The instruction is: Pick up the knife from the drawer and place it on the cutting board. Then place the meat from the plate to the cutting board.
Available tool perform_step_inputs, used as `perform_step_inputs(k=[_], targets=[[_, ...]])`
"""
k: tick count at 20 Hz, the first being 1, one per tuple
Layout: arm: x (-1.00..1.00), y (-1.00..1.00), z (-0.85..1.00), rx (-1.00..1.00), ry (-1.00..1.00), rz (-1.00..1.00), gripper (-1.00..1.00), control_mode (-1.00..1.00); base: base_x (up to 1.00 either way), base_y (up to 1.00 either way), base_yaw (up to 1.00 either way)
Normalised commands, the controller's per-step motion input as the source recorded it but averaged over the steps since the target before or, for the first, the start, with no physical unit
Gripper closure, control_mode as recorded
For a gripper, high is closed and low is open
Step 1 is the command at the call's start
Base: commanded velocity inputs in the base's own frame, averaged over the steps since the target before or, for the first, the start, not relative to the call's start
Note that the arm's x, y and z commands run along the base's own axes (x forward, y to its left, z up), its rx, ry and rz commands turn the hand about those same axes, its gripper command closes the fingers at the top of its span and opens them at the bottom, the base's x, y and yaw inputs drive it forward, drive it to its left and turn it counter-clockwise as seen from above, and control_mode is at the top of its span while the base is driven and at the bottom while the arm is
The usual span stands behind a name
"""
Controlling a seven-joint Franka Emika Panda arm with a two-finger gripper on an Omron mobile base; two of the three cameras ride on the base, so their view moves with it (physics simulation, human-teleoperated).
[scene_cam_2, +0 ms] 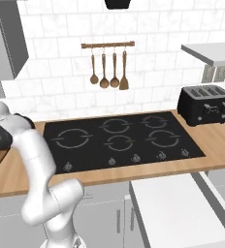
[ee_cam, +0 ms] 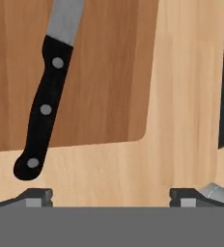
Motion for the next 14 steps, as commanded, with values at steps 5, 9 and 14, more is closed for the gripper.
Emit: perform_step_inputs(k=[5, 9, 14], targets=[[-0.69, -0.88, 0.74, 0.25, -0.13, 0.24, -1.00, -1.00, 0.00, 0.00, 0.00], [-0.52, -1.00, 0.51, 0.34, -0.12, 0.18, -1.00, -1.00, 0.00, 0.00, 0.00], [-0.07, -1.00, 0.47, 0.16, -0.07, 0.19, -1.00, -1.00, 0.00, 0.00, 0.00]])
